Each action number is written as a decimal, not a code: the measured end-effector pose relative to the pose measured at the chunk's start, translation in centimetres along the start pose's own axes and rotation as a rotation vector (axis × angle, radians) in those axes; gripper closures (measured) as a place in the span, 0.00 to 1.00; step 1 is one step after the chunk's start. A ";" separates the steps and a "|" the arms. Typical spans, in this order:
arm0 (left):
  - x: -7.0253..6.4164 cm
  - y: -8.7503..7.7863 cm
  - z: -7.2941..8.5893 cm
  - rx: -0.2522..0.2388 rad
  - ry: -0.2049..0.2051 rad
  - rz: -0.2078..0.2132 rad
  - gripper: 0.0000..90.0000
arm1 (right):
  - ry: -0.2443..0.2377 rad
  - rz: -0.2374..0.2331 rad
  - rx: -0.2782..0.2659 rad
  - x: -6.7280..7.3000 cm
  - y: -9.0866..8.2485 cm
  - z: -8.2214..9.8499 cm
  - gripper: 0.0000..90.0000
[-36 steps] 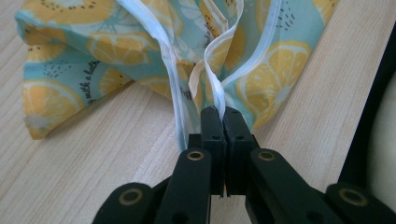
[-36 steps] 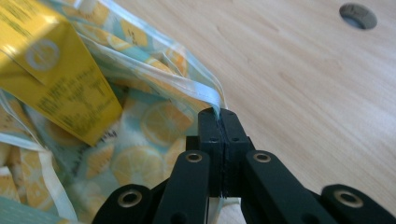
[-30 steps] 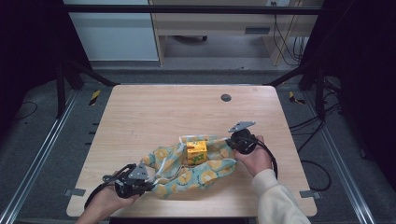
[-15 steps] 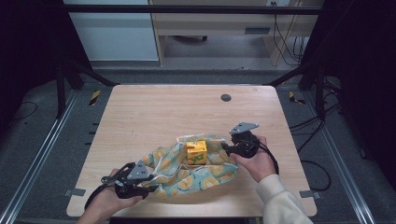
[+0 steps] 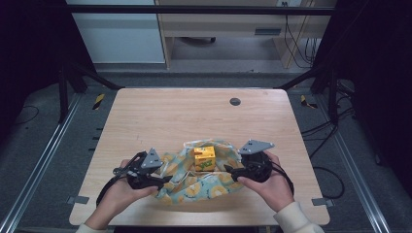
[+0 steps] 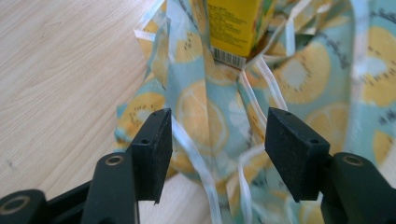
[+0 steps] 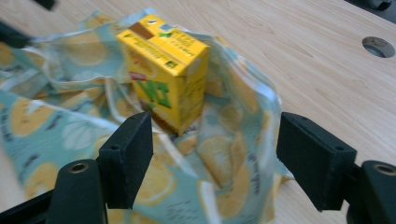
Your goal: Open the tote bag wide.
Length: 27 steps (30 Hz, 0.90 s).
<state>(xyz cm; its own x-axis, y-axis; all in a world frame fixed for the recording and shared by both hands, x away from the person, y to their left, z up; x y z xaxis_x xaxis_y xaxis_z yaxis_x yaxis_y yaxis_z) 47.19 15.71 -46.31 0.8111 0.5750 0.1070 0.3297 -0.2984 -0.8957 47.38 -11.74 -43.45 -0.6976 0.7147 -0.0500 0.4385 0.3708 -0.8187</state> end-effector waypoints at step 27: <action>1.9 4.8 -4.5 -0.011 -0.032 -0.071 0.98 | -0.061 -0.168 0.078 3.3 4.1 3.0 0.89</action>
<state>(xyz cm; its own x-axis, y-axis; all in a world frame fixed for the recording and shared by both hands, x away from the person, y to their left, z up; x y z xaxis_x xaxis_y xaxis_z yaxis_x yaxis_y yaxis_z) 52.44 11.96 -48.45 0.7697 0.6190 0.1561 0.3911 -0.2640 -0.8817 45.20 -9.65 -48.73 -0.7914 0.6085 0.0579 0.2696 0.4326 -0.8603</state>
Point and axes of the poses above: each handheld gripper's, and its own axes: y roughly forward along the jaws, z roughly out of its underside, x roughly to its left, the point moved 6 cm from there along y, roughly forward along the jaws, and after that the axes turned 15 degrees about x, right-handed, at the moved point
